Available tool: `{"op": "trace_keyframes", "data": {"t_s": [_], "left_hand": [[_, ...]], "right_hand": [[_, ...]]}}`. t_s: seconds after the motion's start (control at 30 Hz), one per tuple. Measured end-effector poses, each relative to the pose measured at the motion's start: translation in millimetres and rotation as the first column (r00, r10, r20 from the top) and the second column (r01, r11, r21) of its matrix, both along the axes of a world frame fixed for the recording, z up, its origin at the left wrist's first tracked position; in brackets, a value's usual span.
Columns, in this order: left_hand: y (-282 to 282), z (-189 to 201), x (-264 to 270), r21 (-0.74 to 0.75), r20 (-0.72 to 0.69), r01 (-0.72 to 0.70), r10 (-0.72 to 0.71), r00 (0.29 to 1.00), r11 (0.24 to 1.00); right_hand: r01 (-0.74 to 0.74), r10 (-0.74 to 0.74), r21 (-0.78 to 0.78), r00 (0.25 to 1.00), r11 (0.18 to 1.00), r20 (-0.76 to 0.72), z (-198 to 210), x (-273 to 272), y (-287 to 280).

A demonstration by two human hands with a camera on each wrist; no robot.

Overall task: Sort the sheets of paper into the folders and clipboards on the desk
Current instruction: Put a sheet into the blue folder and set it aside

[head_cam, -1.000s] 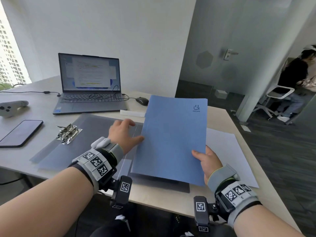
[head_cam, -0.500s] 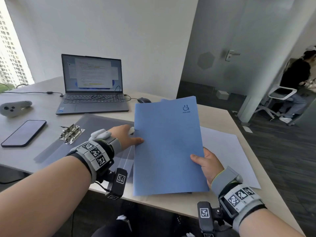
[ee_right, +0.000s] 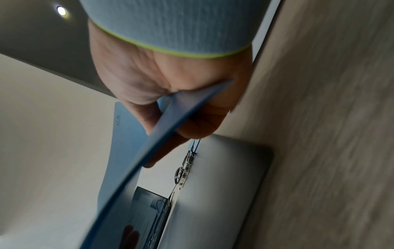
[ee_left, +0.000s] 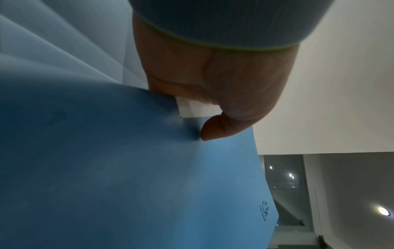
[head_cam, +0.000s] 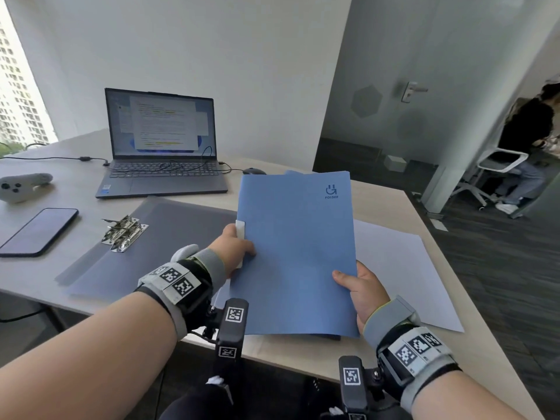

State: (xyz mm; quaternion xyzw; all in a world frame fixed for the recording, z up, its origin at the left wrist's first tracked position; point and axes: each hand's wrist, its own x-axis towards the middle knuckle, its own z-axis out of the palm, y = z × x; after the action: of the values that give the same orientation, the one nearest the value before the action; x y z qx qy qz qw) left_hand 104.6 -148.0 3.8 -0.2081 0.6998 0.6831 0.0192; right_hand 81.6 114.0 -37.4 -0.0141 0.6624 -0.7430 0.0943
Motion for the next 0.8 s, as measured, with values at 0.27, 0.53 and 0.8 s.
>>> {"op": "trace_keyframes", "data": {"t_s": [0.27,0.53,0.8], "left_hand": [[5,-23,10,0.138,-0.019,0.117,-0.116,0.993,0.983],[1,-56,4,0.169,-0.014,0.071,-0.069,0.997,0.983],[-7,-53,-33,0.023,-0.103,-0.032,0.034,0.994,0.999]], "right_hand": [[0.081,-0.080,-0.038,0.997,0.996,0.007,-8,-3,4],[0.063,-0.064,0.011,0.990,0.998,0.123,-4,-14,5],[-0.080,0.026,0.230,0.973,0.970,0.228,-2,-26,2]]}}
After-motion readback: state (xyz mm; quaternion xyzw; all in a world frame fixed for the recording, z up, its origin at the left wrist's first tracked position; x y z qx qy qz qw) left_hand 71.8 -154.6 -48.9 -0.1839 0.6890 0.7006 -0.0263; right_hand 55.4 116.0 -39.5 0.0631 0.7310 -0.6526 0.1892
